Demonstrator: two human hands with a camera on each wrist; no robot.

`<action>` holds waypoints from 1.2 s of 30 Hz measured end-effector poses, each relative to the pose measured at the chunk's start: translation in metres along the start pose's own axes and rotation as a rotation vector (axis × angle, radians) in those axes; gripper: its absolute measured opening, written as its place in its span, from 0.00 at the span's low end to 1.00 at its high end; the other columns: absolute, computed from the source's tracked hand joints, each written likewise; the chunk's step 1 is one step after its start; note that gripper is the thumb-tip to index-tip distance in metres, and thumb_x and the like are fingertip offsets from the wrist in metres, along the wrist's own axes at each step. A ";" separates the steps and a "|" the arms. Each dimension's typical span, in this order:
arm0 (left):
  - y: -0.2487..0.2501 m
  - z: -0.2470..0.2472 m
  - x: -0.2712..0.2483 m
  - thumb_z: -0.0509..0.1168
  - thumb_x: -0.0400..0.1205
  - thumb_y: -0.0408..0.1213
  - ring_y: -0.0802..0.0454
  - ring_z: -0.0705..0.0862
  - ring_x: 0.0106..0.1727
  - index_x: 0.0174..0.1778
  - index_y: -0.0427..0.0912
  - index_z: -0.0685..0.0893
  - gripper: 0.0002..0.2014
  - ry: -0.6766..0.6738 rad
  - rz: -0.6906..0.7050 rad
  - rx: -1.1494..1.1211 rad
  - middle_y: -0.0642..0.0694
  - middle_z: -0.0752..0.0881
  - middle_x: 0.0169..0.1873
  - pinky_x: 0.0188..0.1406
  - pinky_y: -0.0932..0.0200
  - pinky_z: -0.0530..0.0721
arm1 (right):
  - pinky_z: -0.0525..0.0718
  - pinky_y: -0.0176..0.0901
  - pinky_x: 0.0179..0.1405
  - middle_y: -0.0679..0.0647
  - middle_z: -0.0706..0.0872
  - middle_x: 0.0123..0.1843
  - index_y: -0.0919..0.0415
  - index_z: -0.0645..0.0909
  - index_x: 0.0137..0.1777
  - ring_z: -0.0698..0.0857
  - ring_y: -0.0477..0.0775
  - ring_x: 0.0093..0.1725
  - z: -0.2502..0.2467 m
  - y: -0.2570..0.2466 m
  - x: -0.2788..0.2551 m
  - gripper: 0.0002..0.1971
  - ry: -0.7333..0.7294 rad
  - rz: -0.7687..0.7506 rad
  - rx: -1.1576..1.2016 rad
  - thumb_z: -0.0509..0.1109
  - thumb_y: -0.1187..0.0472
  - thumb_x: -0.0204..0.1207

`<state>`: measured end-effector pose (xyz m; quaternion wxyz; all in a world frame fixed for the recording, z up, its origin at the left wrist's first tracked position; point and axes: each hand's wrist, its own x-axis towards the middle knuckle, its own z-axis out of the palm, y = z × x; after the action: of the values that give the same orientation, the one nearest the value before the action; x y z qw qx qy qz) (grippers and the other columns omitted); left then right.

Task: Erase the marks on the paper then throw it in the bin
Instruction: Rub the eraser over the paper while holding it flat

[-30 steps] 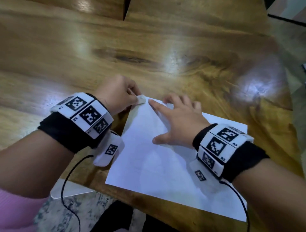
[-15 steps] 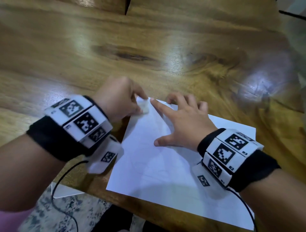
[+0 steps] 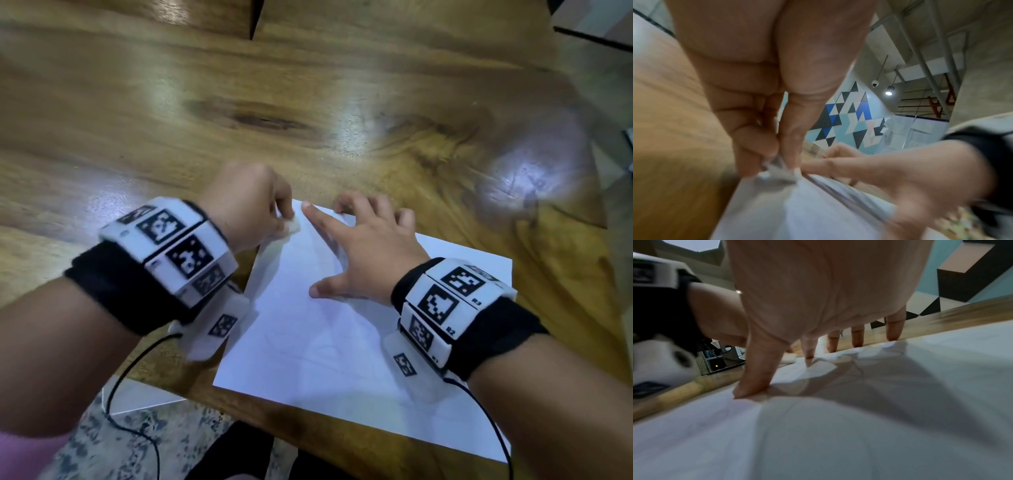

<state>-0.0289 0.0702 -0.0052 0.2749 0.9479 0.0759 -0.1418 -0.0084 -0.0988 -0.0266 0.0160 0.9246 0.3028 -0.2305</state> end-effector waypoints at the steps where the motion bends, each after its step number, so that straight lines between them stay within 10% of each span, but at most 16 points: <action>1: -0.003 0.002 -0.011 0.75 0.67 0.37 0.56 0.82 0.31 0.27 0.45 0.84 0.06 -0.060 0.011 0.024 0.48 0.87 0.29 0.29 0.68 0.74 | 0.59 0.56 0.63 0.46 0.56 0.72 0.30 0.44 0.77 0.56 0.54 0.68 0.000 0.000 0.000 0.51 0.005 -0.002 -0.001 0.69 0.26 0.57; 4: -0.007 0.005 -0.031 0.77 0.65 0.38 0.67 0.80 0.26 0.30 0.46 0.88 0.04 -0.167 -0.006 0.011 0.52 0.85 0.24 0.28 0.77 0.74 | 0.60 0.57 0.63 0.46 0.56 0.72 0.30 0.44 0.77 0.56 0.54 0.70 0.002 0.000 -0.001 0.51 0.012 -0.004 -0.009 0.69 0.26 0.57; 10: 0.002 0.000 0.004 0.74 0.69 0.35 0.47 0.80 0.36 0.41 0.42 0.88 0.07 0.047 -0.065 -0.073 0.53 0.78 0.24 0.36 0.62 0.69 | 0.60 0.56 0.64 0.46 0.55 0.72 0.30 0.43 0.78 0.56 0.55 0.71 0.002 0.000 0.000 0.51 0.007 0.002 -0.015 0.68 0.26 0.58; 16: -0.011 0.005 -0.031 0.76 0.67 0.37 0.69 0.79 0.22 0.34 0.45 0.89 0.03 -0.197 -0.026 0.019 0.57 0.81 0.22 0.21 0.79 0.72 | 0.59 0.56 0.66 0.45 0.55 0.72 0.29 0.43 0.77 0.55 0.54 0.70 0.003 0.000 0.000 0.51 0.009 0.002 -0.018 0.67 0.25 0.58; 22: 0.000 -0.001 0.013 0.72 0.71 0.33 0.45 0.81 0.38 0.35 0.40 0.86 0.02 0.081 -0.061 -0.039 0.44 0.84 0.30 0.38 0.60 0.73 | 0.60 0.57 0.66 0.46 0.56 0.73 0.29 0.44 0.77 0.56 0.55 0.71 0.002 0.000 0.000 0.51 0.009 0.005 -0.011 0.69 0.26 0.57; 27: -0.008 0.010 -0.038 0.76 0.66 0.38 0.58 0.79 0.26 0.26 0.48 0.84 0.08 -0.247 0.007 0.032 0.51 0.85 0.27 0.27 0.78 0.73 | 0.59 0.57 0.67 0.46 0.55 0.73 0.30 0.43 0.78 0.55 0.55 0.70 0.002 0.001 0.000 0.51 -0.002 0.003 -0.008 0.68 0.26 0.59; 32: 0.008 0.000 0.004 0.73 0.69 0.36 0.46 0.80 0.37 0.38 0.39 0.87 0.06 0.055 -0.027 -0.018 0.46 0.81 0.30 0.27 0.62 0.69 | 0.59 0.58 0.66 0.46 0.55 0.73 0.30 0.42 0.77 0.55 0.55 0.70 0.003 0.000 0.001 0.51 -0.001 0.009 -0.011 0.68 0.26 0.58; 36: 0.006 0.008 -0.014 0.73 0.69 0.36 0.49 0.78 0.36 0.36 0.39 0.87 0.04 -0.005 -0.008 0.028 0.48 0.80 0.28 0.29 0.68 0.67 | 0.59 0.58 0.66 0.46 0.55 0.73 0.30 0.42 0.78 0.55 0.55 0.70 0.004 0.000 0.001 0.51 0.005 0.004 -0.003 0.68 0.26 0.58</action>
<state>-0.0430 0.0595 -0.0042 0.2612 0.9510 0.0771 -0.1466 -0.0093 -0.0992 -0.0304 0.0170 0.9259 0.3013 -0.2275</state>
